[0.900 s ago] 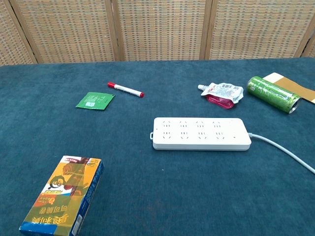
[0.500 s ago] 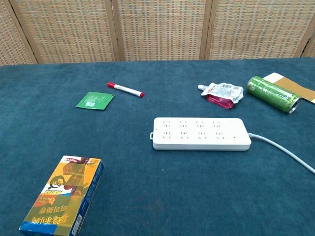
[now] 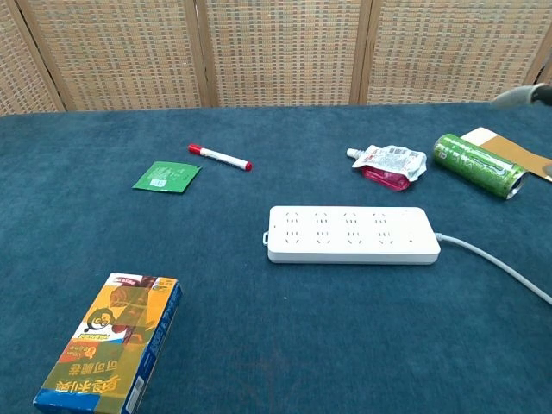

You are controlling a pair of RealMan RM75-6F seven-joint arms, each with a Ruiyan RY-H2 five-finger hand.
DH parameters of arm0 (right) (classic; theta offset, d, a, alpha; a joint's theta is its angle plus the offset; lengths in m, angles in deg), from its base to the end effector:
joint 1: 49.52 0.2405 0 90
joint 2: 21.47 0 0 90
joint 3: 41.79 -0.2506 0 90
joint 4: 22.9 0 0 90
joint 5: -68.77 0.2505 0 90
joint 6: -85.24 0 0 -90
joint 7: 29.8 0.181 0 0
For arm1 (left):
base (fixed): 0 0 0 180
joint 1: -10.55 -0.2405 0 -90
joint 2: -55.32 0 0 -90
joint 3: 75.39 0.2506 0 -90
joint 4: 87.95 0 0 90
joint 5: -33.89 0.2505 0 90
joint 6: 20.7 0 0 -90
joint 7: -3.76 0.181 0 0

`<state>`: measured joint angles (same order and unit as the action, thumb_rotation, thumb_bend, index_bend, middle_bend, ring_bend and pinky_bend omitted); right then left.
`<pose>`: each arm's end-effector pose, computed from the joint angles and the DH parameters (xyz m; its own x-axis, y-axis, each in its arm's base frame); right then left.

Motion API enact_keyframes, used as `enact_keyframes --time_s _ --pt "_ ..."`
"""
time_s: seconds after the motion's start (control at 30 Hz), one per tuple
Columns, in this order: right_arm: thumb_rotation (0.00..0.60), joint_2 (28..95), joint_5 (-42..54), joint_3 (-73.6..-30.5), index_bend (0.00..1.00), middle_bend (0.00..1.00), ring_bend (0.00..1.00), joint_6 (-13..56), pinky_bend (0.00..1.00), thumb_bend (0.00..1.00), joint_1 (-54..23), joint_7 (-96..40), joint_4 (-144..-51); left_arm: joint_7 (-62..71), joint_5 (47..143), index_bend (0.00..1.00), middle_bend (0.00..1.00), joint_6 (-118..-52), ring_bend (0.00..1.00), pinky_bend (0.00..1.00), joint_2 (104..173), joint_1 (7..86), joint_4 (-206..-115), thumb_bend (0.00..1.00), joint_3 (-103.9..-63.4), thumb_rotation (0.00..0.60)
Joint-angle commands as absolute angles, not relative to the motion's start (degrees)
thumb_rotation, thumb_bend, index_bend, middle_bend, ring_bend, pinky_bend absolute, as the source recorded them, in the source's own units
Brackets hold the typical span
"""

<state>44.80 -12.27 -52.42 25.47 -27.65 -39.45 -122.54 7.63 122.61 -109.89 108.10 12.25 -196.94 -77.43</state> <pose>-0.2192 -0.3193 0.0474 0.4323 -0.2035 0.8784 -0.8845 -0.2852 0.3693 -0.2728 0.1976 0.1582 0.3751 -0.0299 0.9265 0.9266 -0.0155 -0.3757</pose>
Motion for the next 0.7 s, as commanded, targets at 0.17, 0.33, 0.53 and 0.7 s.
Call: enact_keyframes --time_s 0.17,0.33,0.53,0.7 --pt "0.600 50.95 -0.07 -52.61 0.23 0.93 0.93 36.96 1.00 0.80 -18.39 -43.33 -118.44 8.20 120.94 0.00 0.00 -108.59 0.00 0.00 108.16 13.02 -197.21 0.00 -78.00 0.600" --pt "0.600 53.20 3.86 -51.66 0.28 0.93 0.93 37.25 1.00 0.81 -16.87 -46.68 -117.85 7.97 120.56 0.00 0.00 -108.18 0.00 0.00 108.03 13.25 -197.25 0.00 -78.09 0.600" --pt "0.600 55.49 6.59 -50.55 0.28 0.93 0.93 36.21 1.00 0.81 -15.59 -49.64 -117.41 7.87 120.73 0.00 0.00 -108.10 0.00 0.00 107.97 13.30 -197.20 0.00 -77.94 0.600" --pt "0.600 57.08 8.03 -49.97 0.28 0.93 0.93 35.45 1.00 0.81 -14.64 -51.55 -117.21 8.00 120.87 0.00 0.00 -108.28 0.00 0.00 108.06 13.26 -197.21 0.00 -77.88 0.600"
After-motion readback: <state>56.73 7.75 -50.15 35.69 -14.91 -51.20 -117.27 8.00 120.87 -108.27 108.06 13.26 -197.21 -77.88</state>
